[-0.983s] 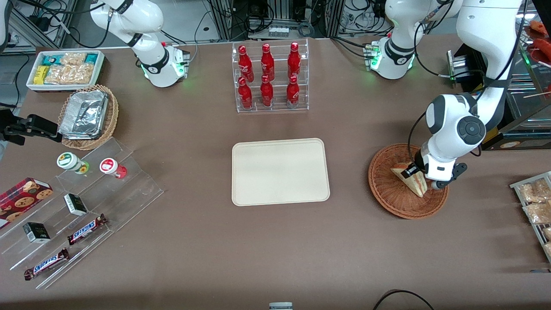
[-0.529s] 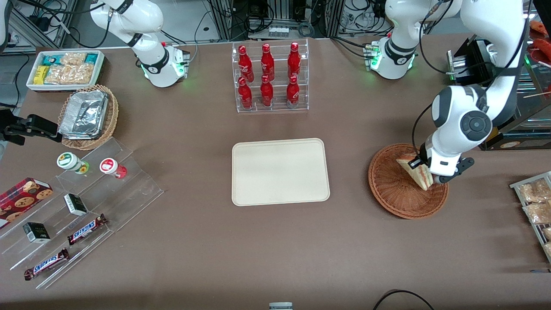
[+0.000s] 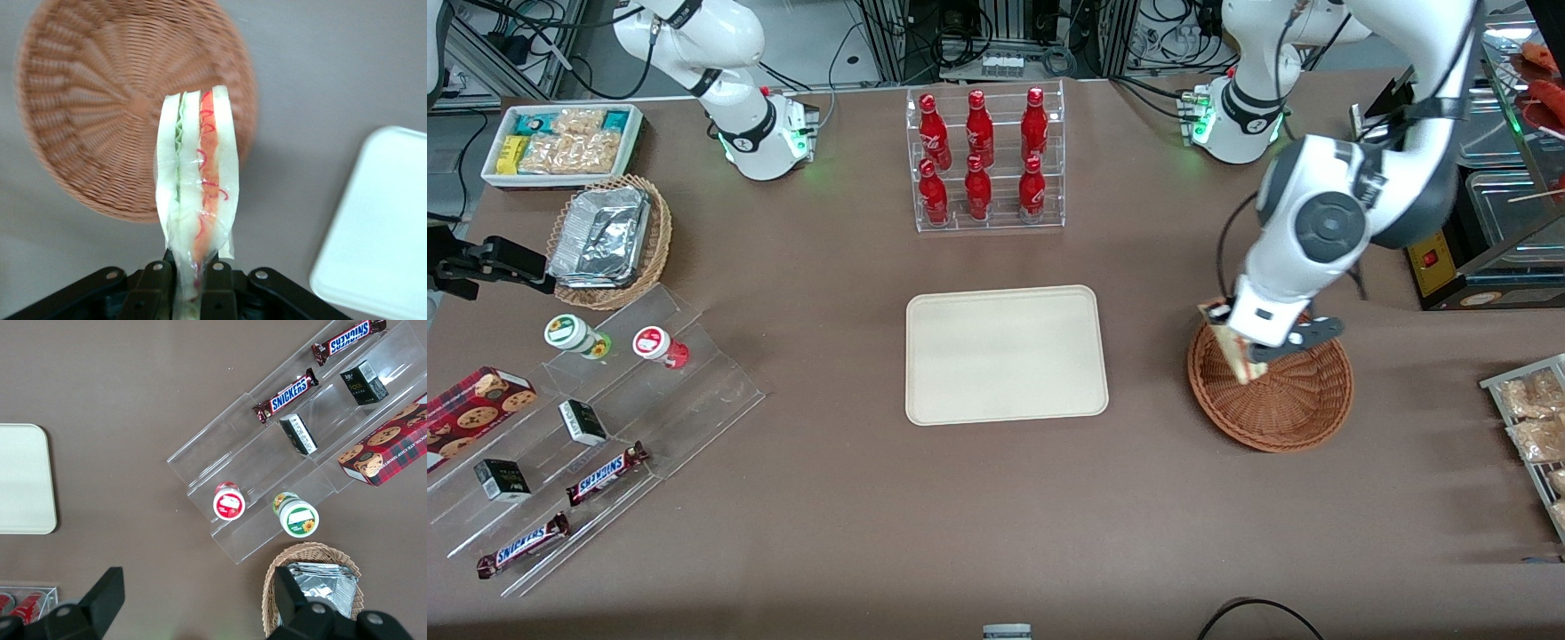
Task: Place sandwich from basket to tray
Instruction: 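Lift the sandwich out of the basket and carry it toward the tray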
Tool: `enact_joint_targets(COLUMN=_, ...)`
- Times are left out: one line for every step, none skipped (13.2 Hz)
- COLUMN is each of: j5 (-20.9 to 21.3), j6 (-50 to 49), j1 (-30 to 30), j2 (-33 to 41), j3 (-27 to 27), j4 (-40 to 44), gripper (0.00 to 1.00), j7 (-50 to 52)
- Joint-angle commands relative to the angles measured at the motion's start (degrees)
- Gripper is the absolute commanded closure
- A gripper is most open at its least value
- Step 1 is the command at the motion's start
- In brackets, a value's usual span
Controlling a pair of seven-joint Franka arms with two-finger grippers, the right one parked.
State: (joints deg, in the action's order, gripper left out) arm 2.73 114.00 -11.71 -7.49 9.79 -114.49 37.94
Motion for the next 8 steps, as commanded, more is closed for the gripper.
enact_joint_targets(j5=-1.9, j6=-1.2, j1=-6.8, j2=-3.5, j3=-0.6, j4=5.2, gripper=1.0, j7=-1.0)
enact_joint_targets(j5=-2.3, j6=-1.3, j1=-9.2, j2=-5.3, j3=-0.6, j4=7.2, gripper=1.0, j7=-1.1)
enact_joint_targets(j5=-3.1, j6=-1.2, j1=-11.0, j2=-7.3, j3=-0.6, j4=9.3, gripper=1.0, j7=-1.1)
enact_joint_targets(j5=-3.5, j6=-1.1, j1=-13.1, j2=-9.6, j3=-0.6, j4=11.5, gripper=1.0, j7=-1.1)
enact_joint_targets(j5=-3.5, j6=-1.1, j1=-15.1, j2=-12.1, j3=-0.6, j4=14.1, gripper=1.0, j7=-1.0)
enact_joint_targets(j5=-3.6, j6=-1.1, j1=-16.8, j2=-14.4, j3=-0.6, j4=16.6, gripper=1.0, j7=-0.2)
enact_joint_targets(j5=-3.7, j6=-1.1, j1=-18.3, j2=-16.2, j3=-0.6, j4=18.8, gripper=1.0, j7=-0.1)
enact_joint_targets(j5=-4.4, j6=-1.0, j1=-19.7, j2=-18.2, j3=-0.6, j4=20.9, gripper=1.0, j7=0.3)
